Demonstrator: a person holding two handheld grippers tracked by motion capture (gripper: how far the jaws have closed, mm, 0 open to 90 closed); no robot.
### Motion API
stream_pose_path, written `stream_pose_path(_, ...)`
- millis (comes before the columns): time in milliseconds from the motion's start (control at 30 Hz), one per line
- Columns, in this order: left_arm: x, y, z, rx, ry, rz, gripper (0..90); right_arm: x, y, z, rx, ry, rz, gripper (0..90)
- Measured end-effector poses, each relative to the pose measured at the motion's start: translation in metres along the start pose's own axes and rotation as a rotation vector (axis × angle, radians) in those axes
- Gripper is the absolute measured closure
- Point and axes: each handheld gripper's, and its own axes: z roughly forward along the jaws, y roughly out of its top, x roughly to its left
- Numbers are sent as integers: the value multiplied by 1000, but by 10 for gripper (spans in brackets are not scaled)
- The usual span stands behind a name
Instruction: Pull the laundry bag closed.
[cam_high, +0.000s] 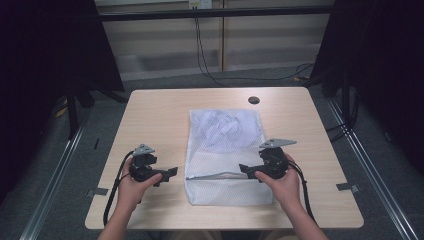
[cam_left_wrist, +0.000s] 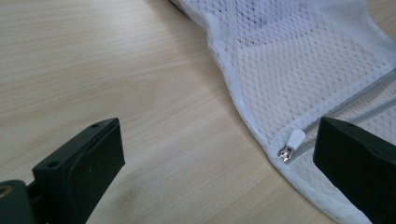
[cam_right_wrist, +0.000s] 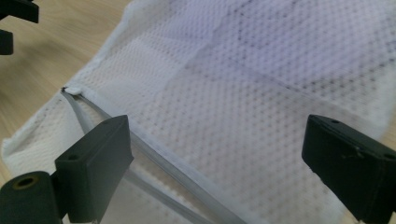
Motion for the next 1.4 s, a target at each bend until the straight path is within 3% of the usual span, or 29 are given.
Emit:
stream_pose_path(500, 1, -1, -7, -3, -9, -6, 21, 36, 14, 31, 39, 62, -39, 104)
stream_pose_path(800, -3, -3, -7, 9, -17, -5, 23, 57, 17, 51, 62, 135, -29, 178)
stream_pose_path(1067, -2, -3, -8, 13, -22, -8, 23, 69, 21, 64, 60, 184, -16, 249)
stream_pose_path(1400, -2, -3, -10, 9, -21, -10, 25, 81, 22, 79, 84, 200, -17, 300)
